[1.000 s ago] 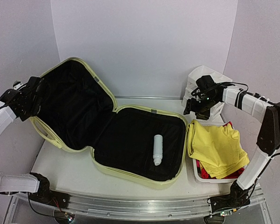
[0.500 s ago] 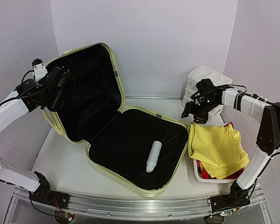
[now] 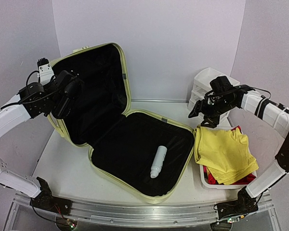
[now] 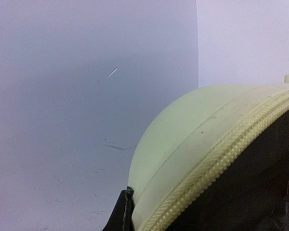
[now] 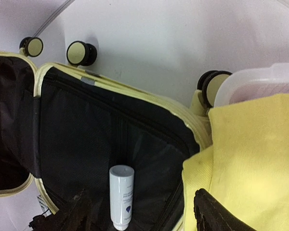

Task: Open, take out, and arrange the luggage
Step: Adjust the opened luggage at the center of the board, then move the opened luggage to the center of the board.

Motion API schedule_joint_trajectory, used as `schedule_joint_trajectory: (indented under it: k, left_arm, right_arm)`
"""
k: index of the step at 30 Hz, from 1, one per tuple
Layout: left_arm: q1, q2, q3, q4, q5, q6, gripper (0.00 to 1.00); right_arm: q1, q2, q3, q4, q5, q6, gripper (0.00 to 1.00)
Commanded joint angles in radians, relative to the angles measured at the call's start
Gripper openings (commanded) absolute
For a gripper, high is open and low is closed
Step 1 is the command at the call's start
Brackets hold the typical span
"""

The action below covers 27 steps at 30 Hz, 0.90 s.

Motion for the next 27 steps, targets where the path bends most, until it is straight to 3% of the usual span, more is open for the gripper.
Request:
schedule_joint_trajectory:
  k: [1, 6, 14, 21, 27]
  left_arm:
    - [-0.089, 0.004, 0.079, 0.114, 0.022, -0.047, 0.0]
    - [-0.12, 0.012, 0.084, 0.114, 0.008, -0.051, 0.0]
    - [-0.174, 0.007, 0.078, 0.113, -0.021, -0.053, 0.0]
    - [-0.198, -0.012, 0.058, 0.114, -0.036, -0.058, 0.0]
    - [-0.204, -0.013, 0.053, 0.114, -0.053, -0.053, 0.0]
  right_arm:
    - [0.065, -0.08, 0.008, -0.103, 0.07, 0.085, 0.74]
    - [0.169, -0.1, -0.06, -0.18, 0.157, 0.215, 0.7]
    - [0.275, -0.09, -0.14, -0.147, 0.184, 0.343, 0.68]
    - [0.317, -0.059, -0.25, -0.056, 0.168, 0.397, 0.64]
    - [0.36, 0.002, -0.24, -0.043, 0.184, 0.42, 0.64]
